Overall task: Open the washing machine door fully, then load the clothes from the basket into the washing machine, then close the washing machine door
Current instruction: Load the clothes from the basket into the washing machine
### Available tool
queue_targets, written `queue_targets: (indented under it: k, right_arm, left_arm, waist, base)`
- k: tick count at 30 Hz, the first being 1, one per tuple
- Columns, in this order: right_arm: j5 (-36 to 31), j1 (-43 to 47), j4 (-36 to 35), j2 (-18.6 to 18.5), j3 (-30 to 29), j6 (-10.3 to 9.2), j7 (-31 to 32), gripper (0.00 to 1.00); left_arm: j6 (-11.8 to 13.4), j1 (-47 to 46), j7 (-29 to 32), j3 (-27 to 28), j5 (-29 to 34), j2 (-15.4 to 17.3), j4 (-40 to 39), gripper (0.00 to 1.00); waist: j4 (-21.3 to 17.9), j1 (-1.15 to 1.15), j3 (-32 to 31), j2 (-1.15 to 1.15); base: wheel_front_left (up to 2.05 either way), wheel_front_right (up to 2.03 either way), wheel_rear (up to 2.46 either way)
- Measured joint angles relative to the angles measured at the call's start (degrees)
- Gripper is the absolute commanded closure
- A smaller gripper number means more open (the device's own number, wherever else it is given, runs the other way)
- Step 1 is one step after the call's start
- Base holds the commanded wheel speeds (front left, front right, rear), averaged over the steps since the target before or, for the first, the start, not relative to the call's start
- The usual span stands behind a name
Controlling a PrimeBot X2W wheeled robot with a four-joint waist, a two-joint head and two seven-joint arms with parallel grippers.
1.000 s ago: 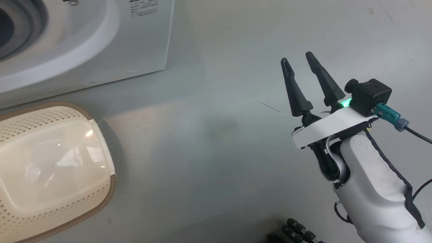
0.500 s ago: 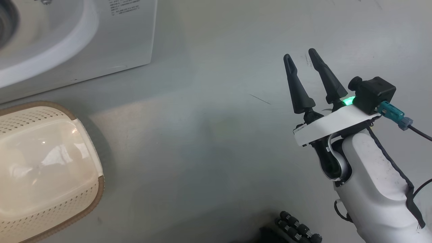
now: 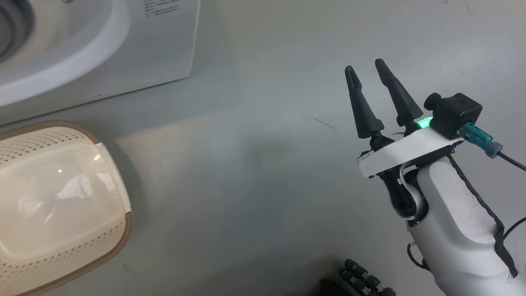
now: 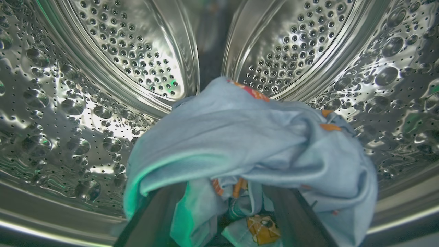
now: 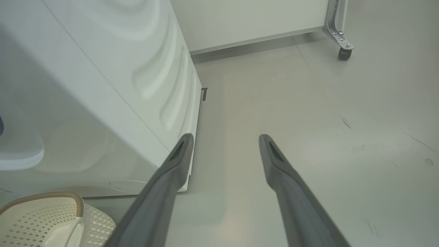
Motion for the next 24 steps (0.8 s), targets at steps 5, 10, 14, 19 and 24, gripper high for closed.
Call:
queue_targets:
  k: [5, 10, 14, 19, 24]
  right_arm:
    - [-0.01, 0.01, 0.44, 0.00, -0.42, 0.00, 0.00, 0.00]
    - [-0.01, 0.01, 0.83, 0.01, -0.42, 0.00, 0.00, 0.00]
    - [-0.01, 0.04, 1.18, -0.23, -0.90, 0.00, 0.00, 0.00]
    - [-0.01, 0.07, 1.37, -0.33, -0.88, 0.00, 0.00, 0.00]
    - [-0.01, 0.12, 1.80, -0.37, -0.70, 0.00, 0.00, 0.00]
  left_arm:
    - [0.00, 0.21, -0.38, -0.38, -0.31, -1.21, 1.70, 0.00]
    - [-0.04, 2.41, -1.14, -1.47, -0.31, -1.44, 2.90, 0.00]
    - [-0.04, 4.32, -1.94, -2.46, -0.30, -2.24, 3.13, 0.00]
    - [-0.05, 6.35, -2.46, -2.98, -0.30, -2.71, 3.27, 0.00]
    - [-0.05, 9.28, -3.14, -2.97, -0.38, -3.13, 3.37, 0.00]
  waist:
    - [0.49, 0.00, -1.05, 0.00]
    - [1.02, 0.00, -2.47, 0.00]
    - [1.70, 0.00, -4.00, 0.00]
    - [2.33, 0.00, -5.37, 0.00]
    - [3.03, 0.00, -7.39, 0.00]
  base:
    - [0.00, 0.00, 0.00]
    - [0.00, 0.00, 0.00]
    - [0.00, 0.00, 0.00]
    - [0.00, 0.00, 0.00]
    - [0.00, 0.00, 0.00]
